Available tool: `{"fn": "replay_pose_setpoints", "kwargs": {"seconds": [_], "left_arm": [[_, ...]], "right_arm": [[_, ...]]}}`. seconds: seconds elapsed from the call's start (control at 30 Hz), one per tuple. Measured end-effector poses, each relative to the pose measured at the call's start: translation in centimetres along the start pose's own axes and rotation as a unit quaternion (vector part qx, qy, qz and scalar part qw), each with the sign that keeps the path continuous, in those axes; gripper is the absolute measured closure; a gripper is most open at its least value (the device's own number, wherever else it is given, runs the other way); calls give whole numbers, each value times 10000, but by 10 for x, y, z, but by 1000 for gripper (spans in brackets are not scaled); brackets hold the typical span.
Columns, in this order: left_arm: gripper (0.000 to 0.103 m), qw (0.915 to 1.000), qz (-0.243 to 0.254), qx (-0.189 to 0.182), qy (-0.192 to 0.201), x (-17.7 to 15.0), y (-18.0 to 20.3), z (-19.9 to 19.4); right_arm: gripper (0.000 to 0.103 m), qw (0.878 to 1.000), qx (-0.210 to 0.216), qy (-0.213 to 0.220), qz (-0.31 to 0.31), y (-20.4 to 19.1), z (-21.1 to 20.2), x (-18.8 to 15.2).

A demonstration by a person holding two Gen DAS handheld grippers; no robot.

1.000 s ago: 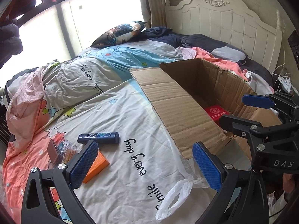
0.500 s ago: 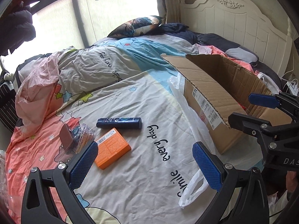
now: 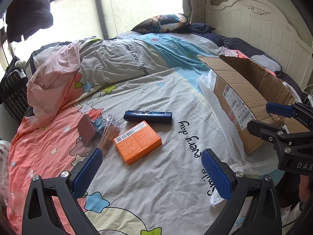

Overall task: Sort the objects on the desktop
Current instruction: 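Move both tools toward the orange box and dark blue bottle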

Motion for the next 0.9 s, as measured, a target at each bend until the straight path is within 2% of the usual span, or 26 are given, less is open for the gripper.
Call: {"fn": "replay_pose_setpoints", "kwargs": {"seconds": [0.47, 0.9], "left_arm": [[0, 9981, -578, 162, -162, -28, -58, 9], [0, 9949, -866, 426, -284, -47, -105, 15]], "right_arm": [[31, 9994, 131, -31, -320, -41, 13, 4], [31, 9977, 293, -229, -564, -77, 40, 5]]}}
Point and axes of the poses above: each gripper's, at about its wrist camera, not at the fingertips, and z roughly the way its jaws point, y to its right, x to its top, the point moved 6 cm from there along z, roughly the way its jaws point, and after that the axes turned 11 degrees about -x, right-handed, at the moved point
